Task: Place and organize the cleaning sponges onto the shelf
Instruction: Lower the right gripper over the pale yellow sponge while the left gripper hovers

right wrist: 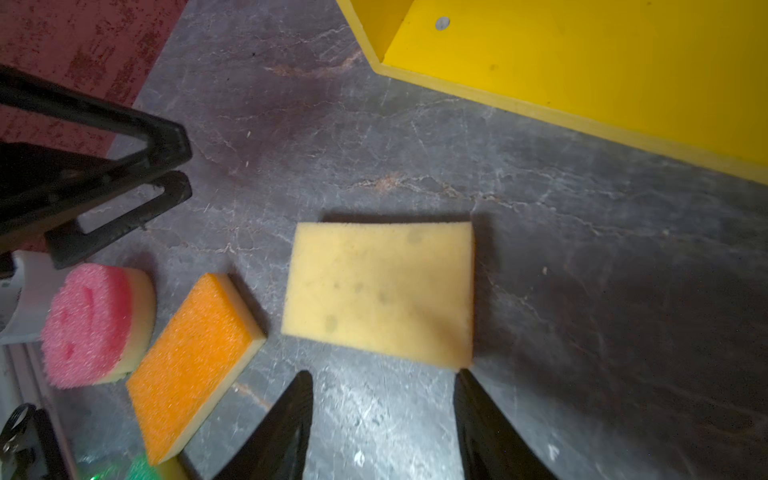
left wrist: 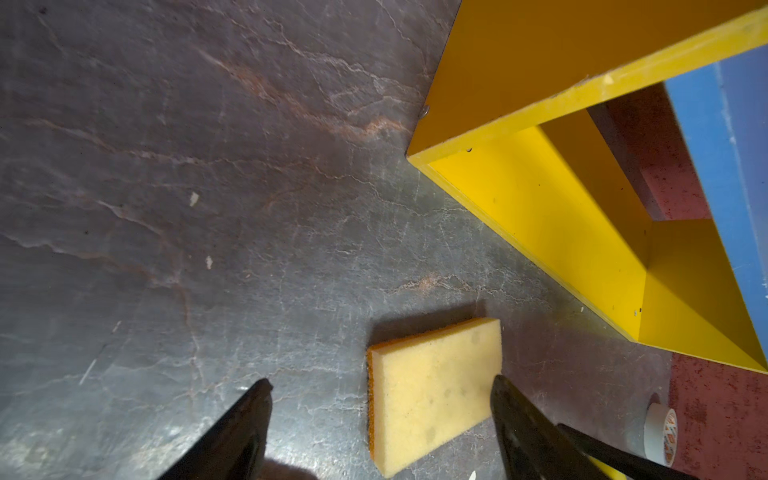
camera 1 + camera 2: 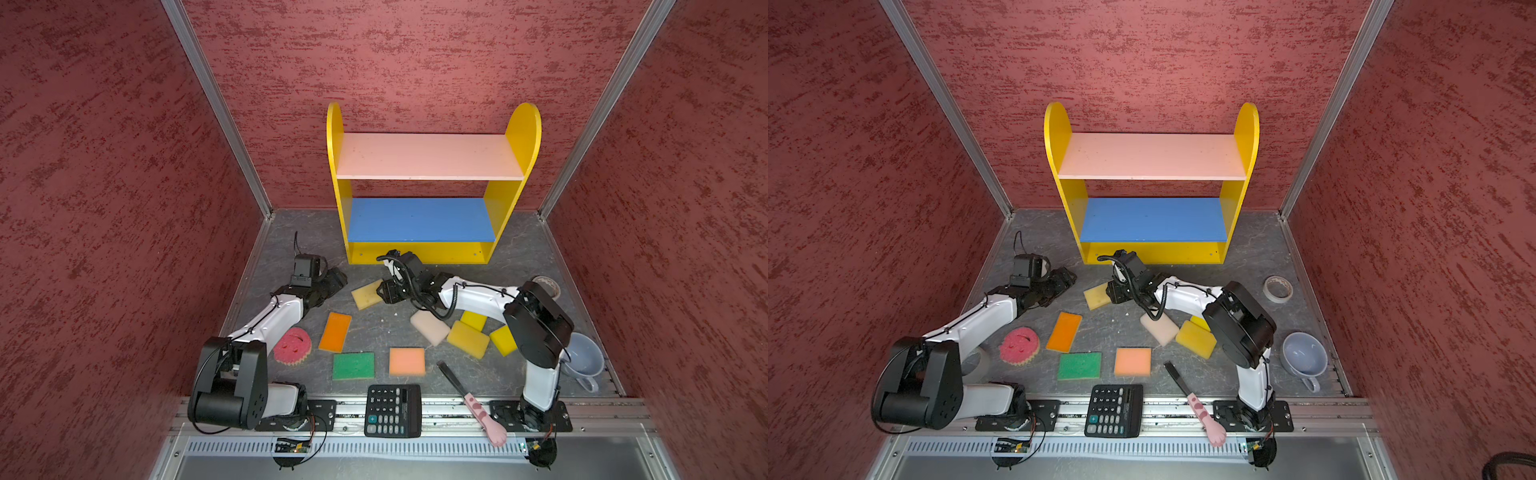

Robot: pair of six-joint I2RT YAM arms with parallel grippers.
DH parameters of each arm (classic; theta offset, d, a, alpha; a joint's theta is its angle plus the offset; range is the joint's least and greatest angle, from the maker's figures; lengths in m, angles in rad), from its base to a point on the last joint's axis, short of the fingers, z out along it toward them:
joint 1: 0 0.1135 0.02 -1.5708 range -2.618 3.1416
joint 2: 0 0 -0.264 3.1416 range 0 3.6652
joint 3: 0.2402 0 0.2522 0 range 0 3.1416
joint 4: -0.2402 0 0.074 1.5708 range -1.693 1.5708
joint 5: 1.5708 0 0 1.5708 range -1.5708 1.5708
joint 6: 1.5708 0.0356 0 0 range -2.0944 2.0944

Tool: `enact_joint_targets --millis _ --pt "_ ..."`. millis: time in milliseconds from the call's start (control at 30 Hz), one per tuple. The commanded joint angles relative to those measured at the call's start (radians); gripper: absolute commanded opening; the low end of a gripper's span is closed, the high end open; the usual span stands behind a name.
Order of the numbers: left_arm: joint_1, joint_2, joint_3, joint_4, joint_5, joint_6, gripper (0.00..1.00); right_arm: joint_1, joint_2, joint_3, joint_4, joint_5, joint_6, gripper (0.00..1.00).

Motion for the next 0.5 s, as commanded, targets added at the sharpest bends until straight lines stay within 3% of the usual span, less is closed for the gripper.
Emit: enact_joint_targets --millis 0,133,300,467 --pt "-0.006 -0.017 0.000 -0.008 -0.013 0.019 0.78 0.012 -0.061 -0.070 0.003 -0.002 0.057 0.56" --pt "-0.052 0.049 0.029 0.028 -0.024 0.035 0.74 0.012 -0.050 -0.140 0.076 -0.081 0.149 0.56" --pt "-0.098 0.188 0.090 0.098 -0.002 0.038 0.49 0.011 0.003 -0.135 0.170 -0.138 0.241 0.56" --pt "-0.110 0.281 0.119 0.125 -0.006 0.013 0.45 -0.011 0.063 -0.121 0.278 -0.192 0.325 0.57"
